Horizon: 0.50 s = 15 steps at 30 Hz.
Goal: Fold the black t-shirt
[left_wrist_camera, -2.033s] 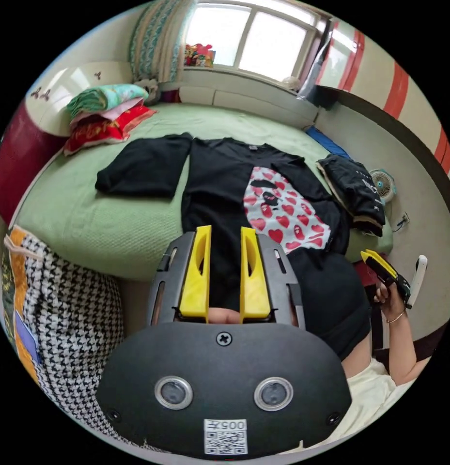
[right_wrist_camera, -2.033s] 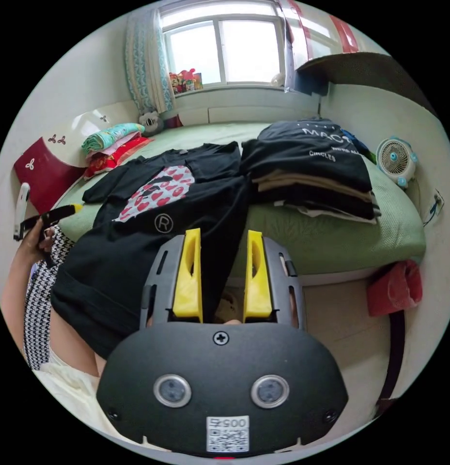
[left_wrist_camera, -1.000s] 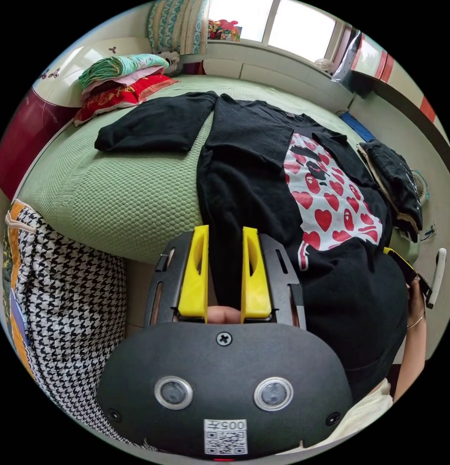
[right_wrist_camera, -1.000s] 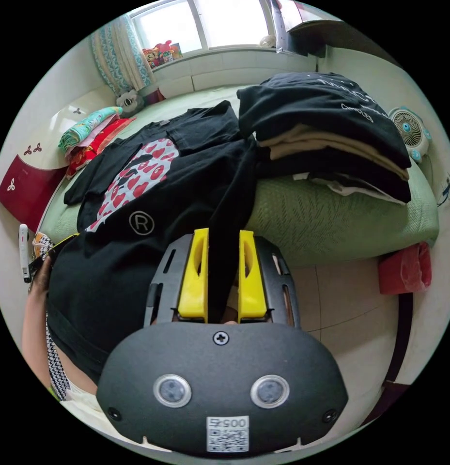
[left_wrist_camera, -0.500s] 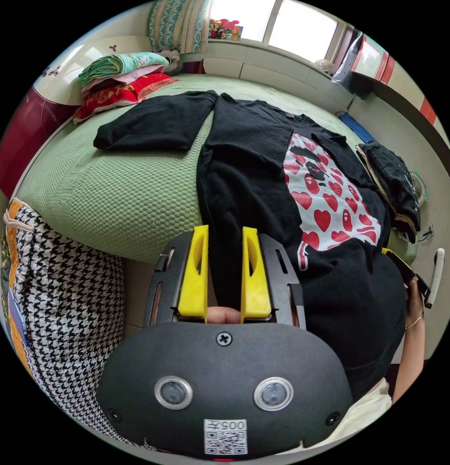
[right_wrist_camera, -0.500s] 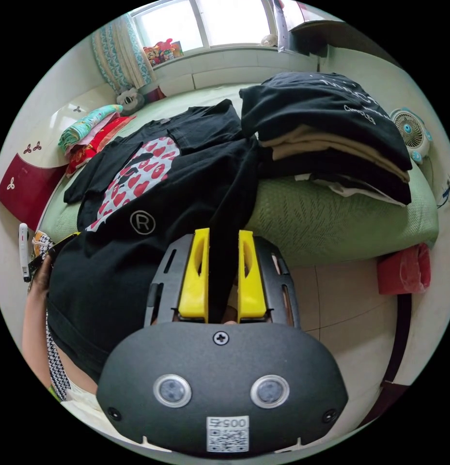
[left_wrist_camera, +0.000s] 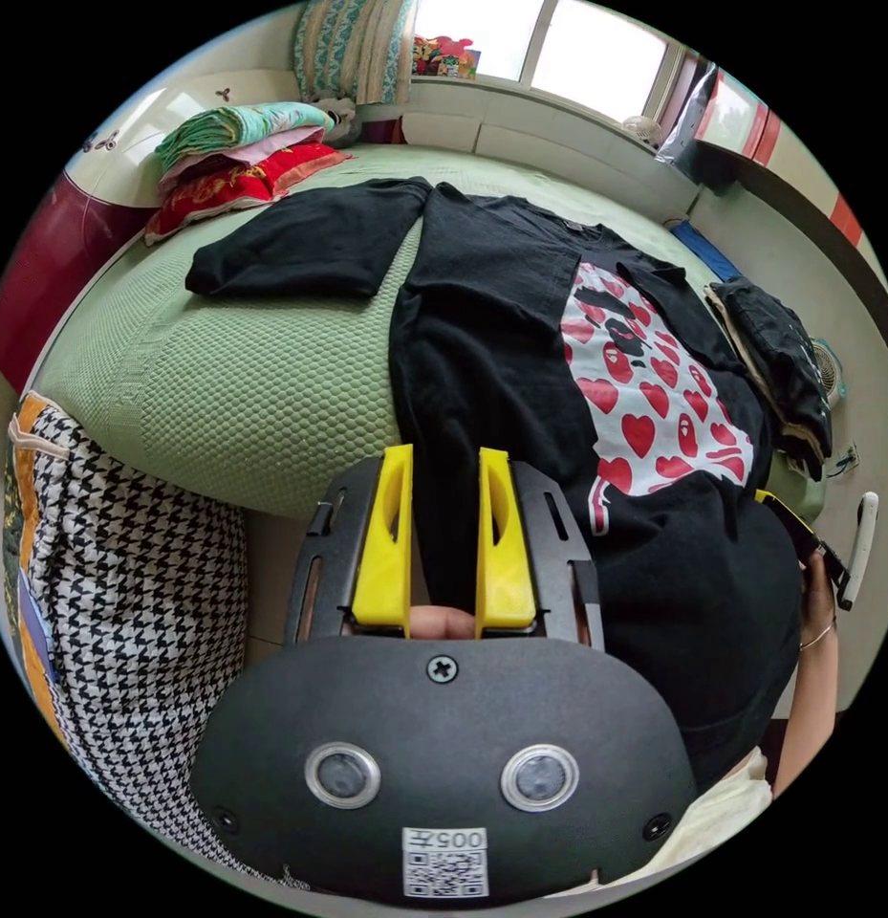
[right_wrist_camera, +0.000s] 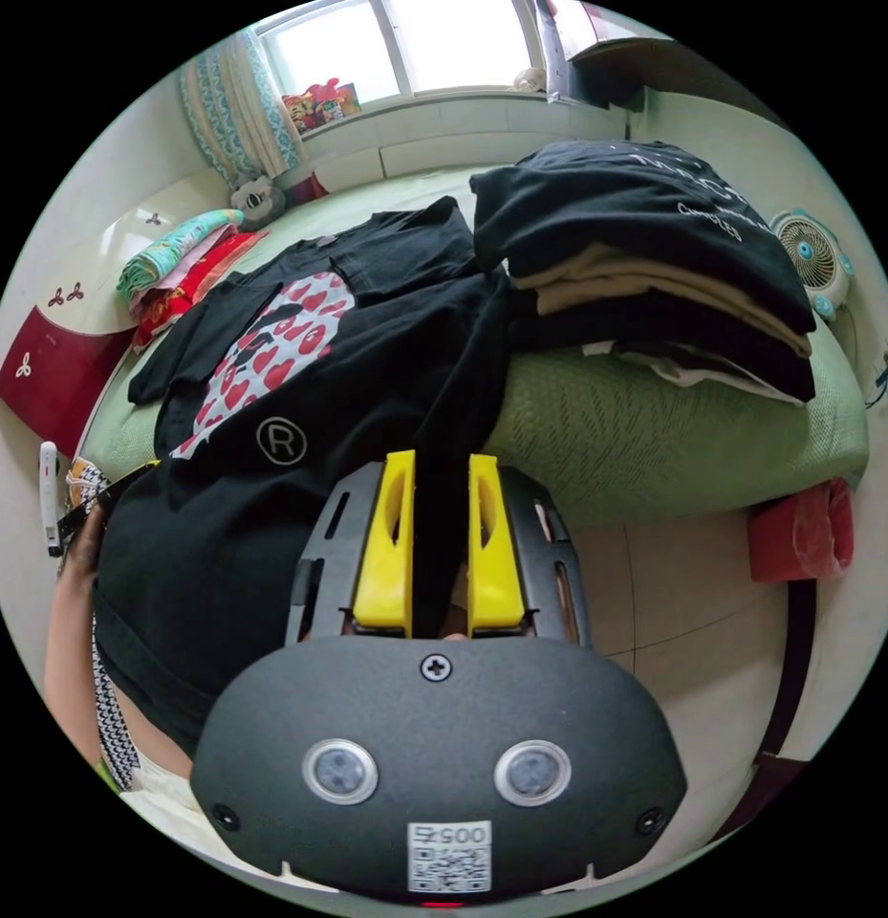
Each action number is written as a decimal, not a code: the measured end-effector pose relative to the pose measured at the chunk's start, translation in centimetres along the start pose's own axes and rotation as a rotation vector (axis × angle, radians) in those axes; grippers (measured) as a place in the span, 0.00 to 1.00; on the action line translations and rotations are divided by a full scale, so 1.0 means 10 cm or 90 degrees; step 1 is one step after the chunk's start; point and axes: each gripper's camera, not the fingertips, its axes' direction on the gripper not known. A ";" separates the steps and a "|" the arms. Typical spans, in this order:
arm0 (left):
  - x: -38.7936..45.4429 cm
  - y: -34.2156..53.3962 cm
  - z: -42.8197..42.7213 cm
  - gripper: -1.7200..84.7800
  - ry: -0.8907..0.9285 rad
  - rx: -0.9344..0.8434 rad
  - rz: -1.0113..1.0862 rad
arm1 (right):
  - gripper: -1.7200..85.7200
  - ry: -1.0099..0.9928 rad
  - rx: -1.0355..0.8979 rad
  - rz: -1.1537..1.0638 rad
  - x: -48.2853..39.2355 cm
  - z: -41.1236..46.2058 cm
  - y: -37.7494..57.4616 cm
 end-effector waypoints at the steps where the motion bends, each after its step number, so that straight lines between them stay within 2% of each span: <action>1: 0.00 -0.01 -0.03 0.14 -0.002 -0.003 0.001 | 0.09 0.001 0.000 -0.002 -0.01 -0.01 0.00; 9: -0.06 -0.09 -0.33 0.05 0.032 -0.005 0.001 | 0.01 0.012 0.020 -0.044 -0.14 -0.27 0.02; 15: -0.12 -0.51 -1.05 0.04 0.066 0.123 0.009 | 0.00 0.014 0.164 -0.082 -0.28 -1.03 -0.26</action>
